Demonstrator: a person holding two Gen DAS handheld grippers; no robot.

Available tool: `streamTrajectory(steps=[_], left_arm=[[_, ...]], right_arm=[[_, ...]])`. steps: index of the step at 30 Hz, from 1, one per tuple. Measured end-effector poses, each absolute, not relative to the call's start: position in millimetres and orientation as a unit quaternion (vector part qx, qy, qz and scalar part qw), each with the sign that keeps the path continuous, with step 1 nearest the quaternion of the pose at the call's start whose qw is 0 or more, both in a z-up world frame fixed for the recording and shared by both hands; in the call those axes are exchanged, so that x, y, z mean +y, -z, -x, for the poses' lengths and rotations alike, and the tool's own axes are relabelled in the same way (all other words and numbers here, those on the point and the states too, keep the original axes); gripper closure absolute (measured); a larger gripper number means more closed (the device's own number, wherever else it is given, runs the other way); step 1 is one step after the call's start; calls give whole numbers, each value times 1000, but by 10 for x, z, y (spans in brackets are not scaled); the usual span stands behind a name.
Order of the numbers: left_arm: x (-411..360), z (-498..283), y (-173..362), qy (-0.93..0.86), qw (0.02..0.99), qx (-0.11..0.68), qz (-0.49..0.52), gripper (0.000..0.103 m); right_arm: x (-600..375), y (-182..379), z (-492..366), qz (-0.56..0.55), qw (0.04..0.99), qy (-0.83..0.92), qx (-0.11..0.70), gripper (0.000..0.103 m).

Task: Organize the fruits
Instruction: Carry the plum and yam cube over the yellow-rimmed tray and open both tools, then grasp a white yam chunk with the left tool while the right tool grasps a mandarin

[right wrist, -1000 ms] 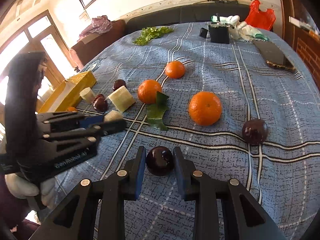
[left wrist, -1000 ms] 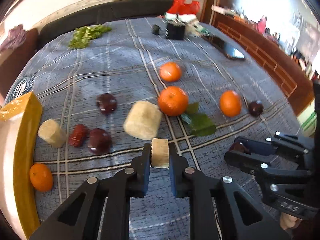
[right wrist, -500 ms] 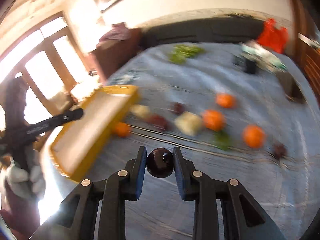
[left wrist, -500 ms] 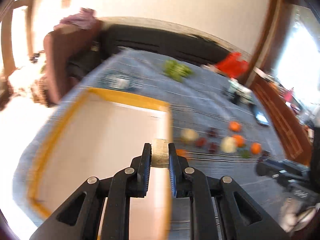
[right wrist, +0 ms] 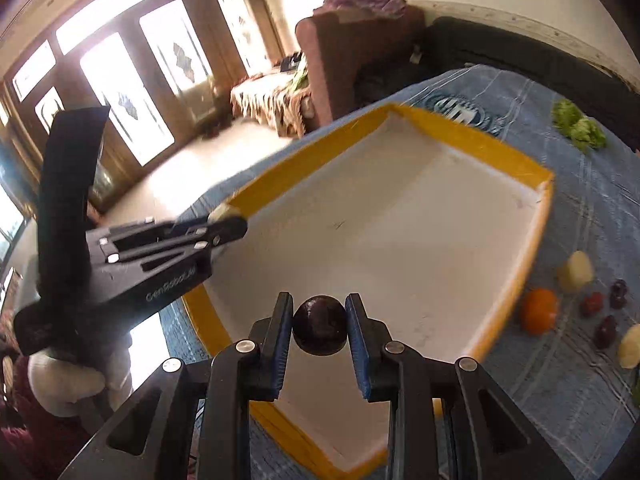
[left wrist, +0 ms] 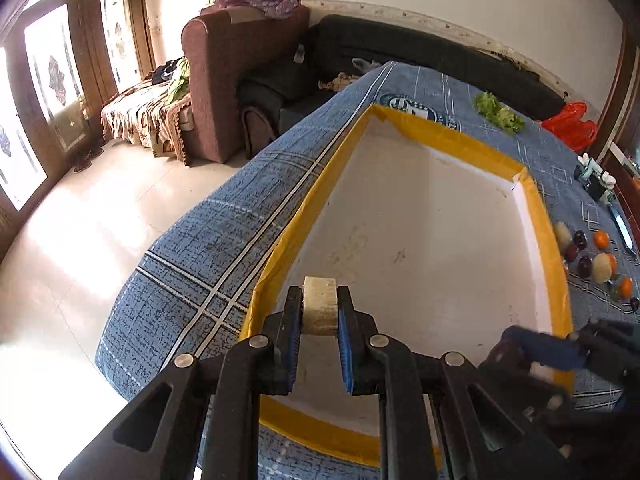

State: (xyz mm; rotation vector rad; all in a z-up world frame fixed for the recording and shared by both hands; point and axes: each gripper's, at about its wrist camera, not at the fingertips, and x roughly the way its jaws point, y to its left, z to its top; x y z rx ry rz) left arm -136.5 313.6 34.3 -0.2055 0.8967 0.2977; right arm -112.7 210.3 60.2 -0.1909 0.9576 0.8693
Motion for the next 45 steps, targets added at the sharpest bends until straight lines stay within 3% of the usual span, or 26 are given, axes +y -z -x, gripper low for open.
streamTrajectory(steps=[5, 10, 11, 13, 15, 19, 27, 37, 45], left_arm=[[3165, 1374, -254, -134, 883, 435, 112, 86], [3167, 1413, -352, -131, 887, 425, 123, 60], [3185, 1424, -389, -133, 887, 423, 126, 57], [3191, 1473, -496, -141, 891, 412, 131, 48], [3197, 1536, -632, -147, 897, 394, 136, 48], [3126, 1636, -879, -141, 907, 363, 160, 41], [2430, 1485, -1107, -51, 923, 347, 159, 37], [1271, 968, -814, 81, 909, 395, 100, 37], [533, 498, -652, 142, 901, 406, 44, 37]], right_arm=[[2295, -461, 1187, 111, 789, -405, 448, 72], [2293, -429, 1217, 118, 790, -406, 445, 70], [2275, -444, 1227, 113, 791, -407, 443, 68], [2202, -513, 1256, 99, 795, -411, 435, 53], [2077, -613, 1279, 84, 806, -410, 418, 48], [1675, -809, 1347, 48, 825, -403, 392, 46], [464, -705, 1257, -29, 864, -315, 392, 44], [-1209, -725, 816, -78, 911, -115, 388, 45], [-1650, -437, 253, -86, 910, -54, 402, 45]])
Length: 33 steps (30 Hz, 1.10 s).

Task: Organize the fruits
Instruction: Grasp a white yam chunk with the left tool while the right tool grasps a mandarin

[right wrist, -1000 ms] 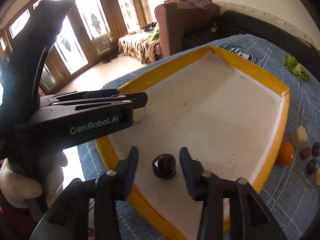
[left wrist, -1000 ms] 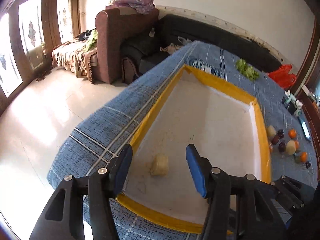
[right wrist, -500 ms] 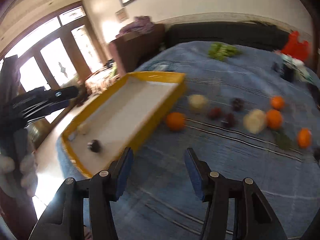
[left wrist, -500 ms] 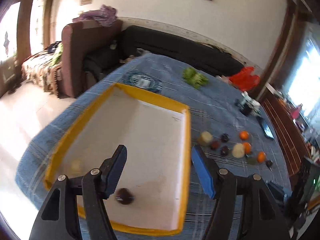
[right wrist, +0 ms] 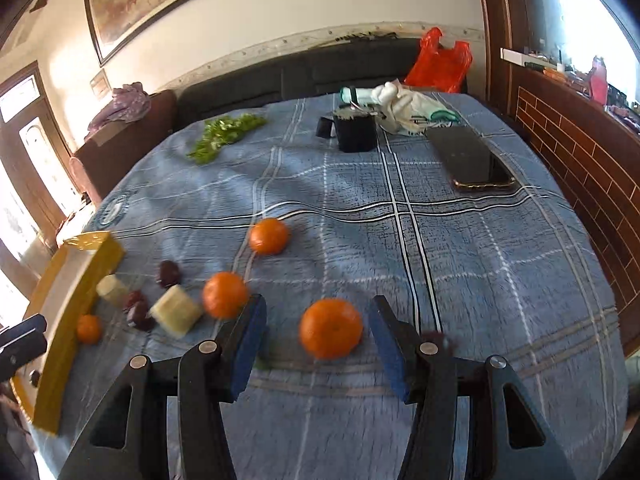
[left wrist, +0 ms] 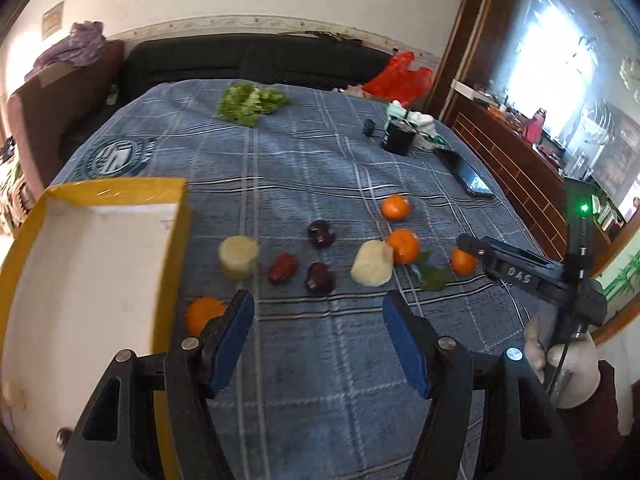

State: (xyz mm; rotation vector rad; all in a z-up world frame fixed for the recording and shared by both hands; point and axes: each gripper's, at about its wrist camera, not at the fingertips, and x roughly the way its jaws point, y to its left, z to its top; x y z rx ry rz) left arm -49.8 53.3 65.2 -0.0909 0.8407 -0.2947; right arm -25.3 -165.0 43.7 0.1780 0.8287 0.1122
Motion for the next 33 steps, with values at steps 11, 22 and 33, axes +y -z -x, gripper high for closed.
streamTrajectory(steps=[11, 22, 33], left_arm=[[-171, -95, -300, 185, 883, 430, -32, 51], [-400, -246, -18, 167, 877, 443, -77, 68], [-215, 21, -223, 160, 887, 433, -23, 69]], right_arm=[[-1679, -207, 81, -81, 899, -70, 424, 46], [-1638, -171, 99, -72, 896, -69, 433, 50], [-1636, -189, 150, -76, 899, -62, 427, 62]])
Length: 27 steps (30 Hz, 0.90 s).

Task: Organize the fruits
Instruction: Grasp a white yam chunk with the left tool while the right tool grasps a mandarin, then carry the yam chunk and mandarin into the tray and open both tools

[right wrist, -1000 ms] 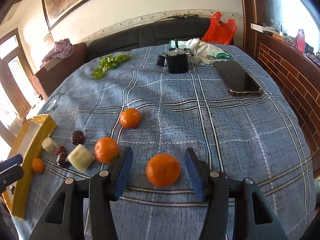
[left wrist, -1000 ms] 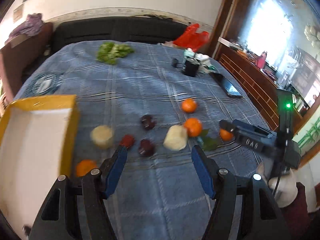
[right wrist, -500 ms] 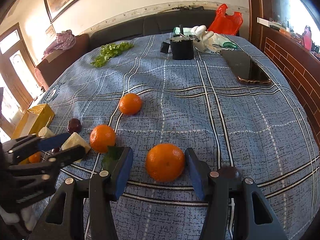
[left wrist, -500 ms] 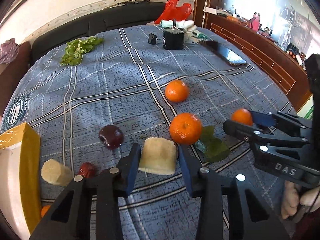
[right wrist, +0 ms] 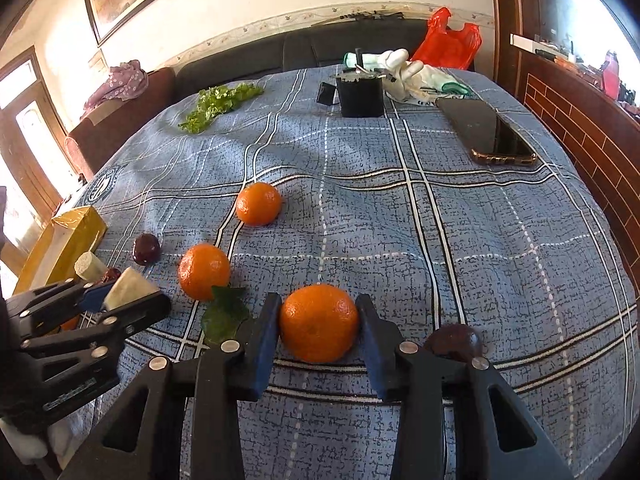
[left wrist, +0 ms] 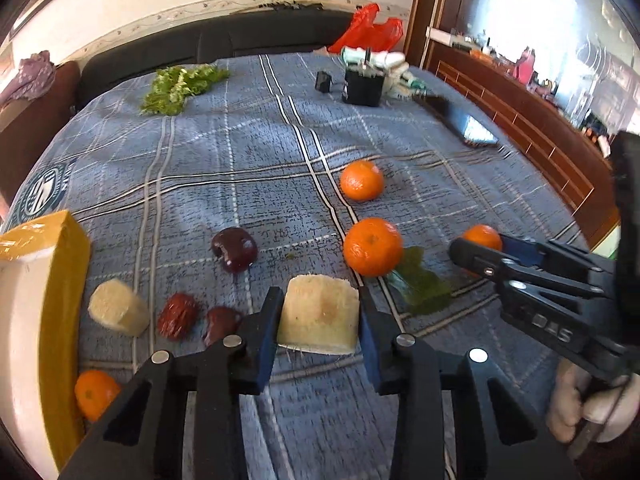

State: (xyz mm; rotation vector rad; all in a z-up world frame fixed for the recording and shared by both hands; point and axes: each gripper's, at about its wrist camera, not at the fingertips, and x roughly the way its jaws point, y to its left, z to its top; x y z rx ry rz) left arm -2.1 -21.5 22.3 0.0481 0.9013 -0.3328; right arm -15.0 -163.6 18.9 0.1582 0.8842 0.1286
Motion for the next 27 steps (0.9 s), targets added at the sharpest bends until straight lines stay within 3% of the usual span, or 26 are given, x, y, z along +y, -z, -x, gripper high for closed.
streamTrajectory(steps=[7, 15, 21, 27], left_arm=[[311, 445, -584, 151, 902, 402, 34, 68], [1459, 1051, -939, 34, 932, 354, 72, 68], [2306, 1279, -870, -63, 928, 351, 112, 68], [2716, 1298, -615, -95, 912, 374, 143, 68]], right_arm=[[-1530, -280, 246, -62, 912, -68, 399, 62], [-1313, -625, 461, -59, 929, -82, 356, 62], [-653, -984, 689, -62, 919, -171, 350, 62], [301, -993, 851, -42, 879, -286, 380, 61]])
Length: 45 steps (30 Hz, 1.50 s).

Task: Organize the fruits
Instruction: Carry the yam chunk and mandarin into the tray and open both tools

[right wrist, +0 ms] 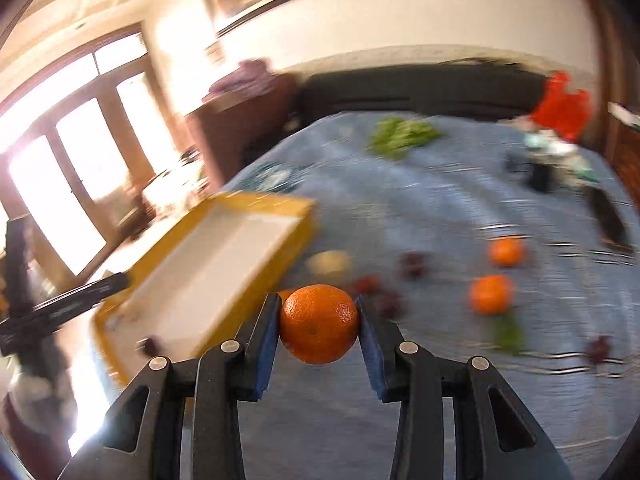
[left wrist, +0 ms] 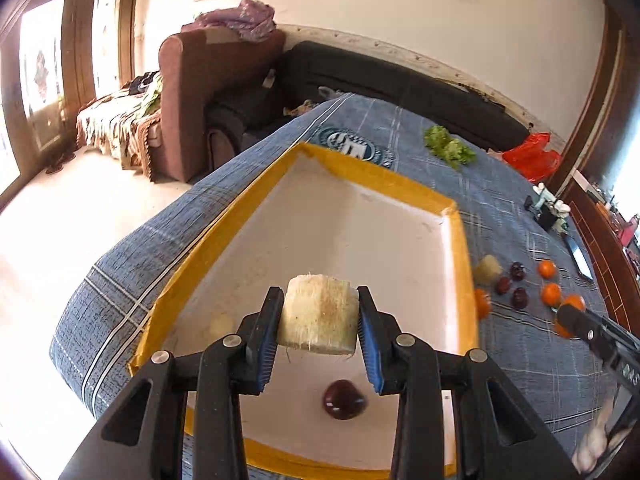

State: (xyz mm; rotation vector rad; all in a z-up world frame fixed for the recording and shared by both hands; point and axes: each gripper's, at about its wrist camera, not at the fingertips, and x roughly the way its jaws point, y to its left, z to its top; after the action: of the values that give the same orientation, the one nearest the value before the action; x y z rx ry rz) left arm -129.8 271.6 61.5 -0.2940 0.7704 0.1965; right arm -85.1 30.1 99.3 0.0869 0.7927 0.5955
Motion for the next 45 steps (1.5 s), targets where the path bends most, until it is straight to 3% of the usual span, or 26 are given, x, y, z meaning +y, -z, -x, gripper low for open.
streamTrajectory(steps=[12, 20, 27, 32, 45], left_arm=[[2979, 1171, -223, -113, 889, 422, 138, 68], [2975, 1144, -214, -117, 888, 422, 139, 67], [3002, 1241, -351, -117, 894, 405, 152, 56], [2997, 1380, -566, -123, 903, 378, 164, 47], [2477, 1529, -957, -77, 925, 347, 135, 31]], right_arm=[[1610, -570, 1124, 71, 816, -388, 422, 61], [1800, -397, 1163, 100, 813, -385, 425, 61], [1829, -427, 1256, 113, 820, -384, 408, 60], [1764, -532, 1282, 99, 824, -394, 394, 46], [713, -750, 1413, 39, 871, -323, 367, 45]])
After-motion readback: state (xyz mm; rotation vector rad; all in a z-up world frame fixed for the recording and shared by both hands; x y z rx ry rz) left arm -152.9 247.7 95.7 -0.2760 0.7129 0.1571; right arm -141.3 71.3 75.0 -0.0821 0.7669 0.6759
